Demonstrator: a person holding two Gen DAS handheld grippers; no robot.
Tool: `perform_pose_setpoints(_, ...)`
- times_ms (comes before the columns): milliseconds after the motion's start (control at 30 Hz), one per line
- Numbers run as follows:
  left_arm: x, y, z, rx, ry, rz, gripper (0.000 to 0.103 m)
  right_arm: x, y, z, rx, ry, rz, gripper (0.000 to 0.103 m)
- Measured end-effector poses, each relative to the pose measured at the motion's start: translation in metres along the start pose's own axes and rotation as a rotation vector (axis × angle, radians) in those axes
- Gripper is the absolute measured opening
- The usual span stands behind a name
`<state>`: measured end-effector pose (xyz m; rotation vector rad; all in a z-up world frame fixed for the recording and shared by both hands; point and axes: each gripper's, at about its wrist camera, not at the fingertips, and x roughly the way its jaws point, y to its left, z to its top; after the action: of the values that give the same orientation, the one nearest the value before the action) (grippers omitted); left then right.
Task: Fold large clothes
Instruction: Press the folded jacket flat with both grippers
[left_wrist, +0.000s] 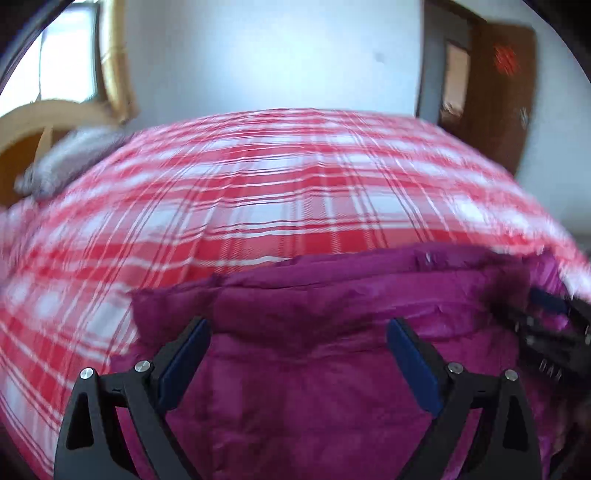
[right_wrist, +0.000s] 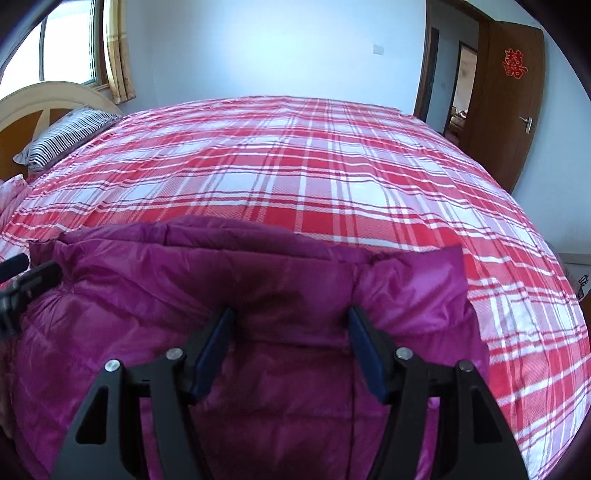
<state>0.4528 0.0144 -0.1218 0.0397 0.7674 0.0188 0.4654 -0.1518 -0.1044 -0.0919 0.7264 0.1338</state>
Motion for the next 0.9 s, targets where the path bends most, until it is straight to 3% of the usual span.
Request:
perform_pose_setpoints(100, 0.027, -0.01, 0.006, 0.035, 0.043, 0.059, 0.097, 0.016, -0.017, 0.004, 0.088, 0.037, 0.048, 0.066)
perform_pose_setpoints(300, 0.05, 0.011, 0.009, -0.091, 0.108, -0.018, 0.101, 0.025, -0.041, 0.001, 0.241, 0.037, 0.157, 0.064)
perform_pose_setpoints(600, 0.055, 0.003, 0.002, -0.071, 0.1, 0.018, 0.102, 0.03, -0.02, 0.001, 0.148, 0.053, 0.053, 0.068)
perform_pose_setpoints(900, 0.057, 0.001, 0.0, -0.062, 0.103, 0.038, 0.102, 0.034, -0.015, 0.001, 0.111, 0.056, 0.006, 0.069)
